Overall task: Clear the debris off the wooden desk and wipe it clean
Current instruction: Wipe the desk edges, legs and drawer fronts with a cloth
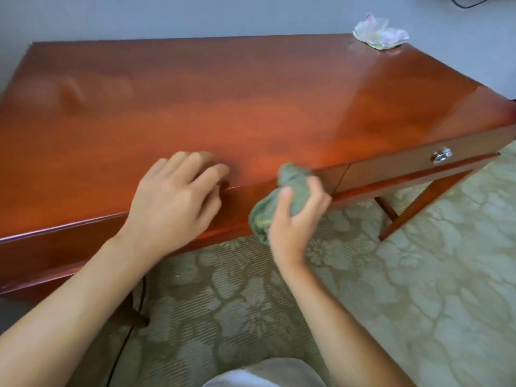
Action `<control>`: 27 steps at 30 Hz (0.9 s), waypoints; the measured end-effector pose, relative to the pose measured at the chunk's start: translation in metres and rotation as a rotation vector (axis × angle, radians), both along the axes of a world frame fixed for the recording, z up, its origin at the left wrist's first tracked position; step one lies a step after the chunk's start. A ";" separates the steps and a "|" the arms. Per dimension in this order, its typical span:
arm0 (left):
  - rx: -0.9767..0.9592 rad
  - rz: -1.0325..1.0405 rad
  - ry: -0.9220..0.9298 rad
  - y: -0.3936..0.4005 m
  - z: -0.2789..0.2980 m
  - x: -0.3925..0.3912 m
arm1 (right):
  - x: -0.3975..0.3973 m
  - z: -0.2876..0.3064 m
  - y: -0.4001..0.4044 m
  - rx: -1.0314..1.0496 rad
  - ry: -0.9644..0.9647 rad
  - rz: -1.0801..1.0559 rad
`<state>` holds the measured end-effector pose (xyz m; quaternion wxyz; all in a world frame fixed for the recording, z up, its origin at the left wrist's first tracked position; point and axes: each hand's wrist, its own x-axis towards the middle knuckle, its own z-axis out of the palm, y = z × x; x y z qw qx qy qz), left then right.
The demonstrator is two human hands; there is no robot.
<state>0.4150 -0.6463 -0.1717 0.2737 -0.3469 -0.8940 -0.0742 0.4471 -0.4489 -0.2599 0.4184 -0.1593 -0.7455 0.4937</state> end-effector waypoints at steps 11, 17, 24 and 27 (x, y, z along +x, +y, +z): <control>-0.266 0.351 -0.158 -0.060 -0.014 0.028 | 0.008 -0.042 -0.037 -0.010 -0.064 -0.033; -0.236 0.280 -0.154 -0.071 -0.016 0.027 | 0.020 -0.092 -0.079 0.845 -0.003 0.392; -0.083 0.285 -0.144 -0.074 -0.035 0.064 | 0.022 -0.089 -0.036 0.039 -0.229 0.025; 0.179 0.218 -0.250 -0.074 -0.065 0.103 | 0.038 -0.086 -0.091 0.122 -0.178 0.305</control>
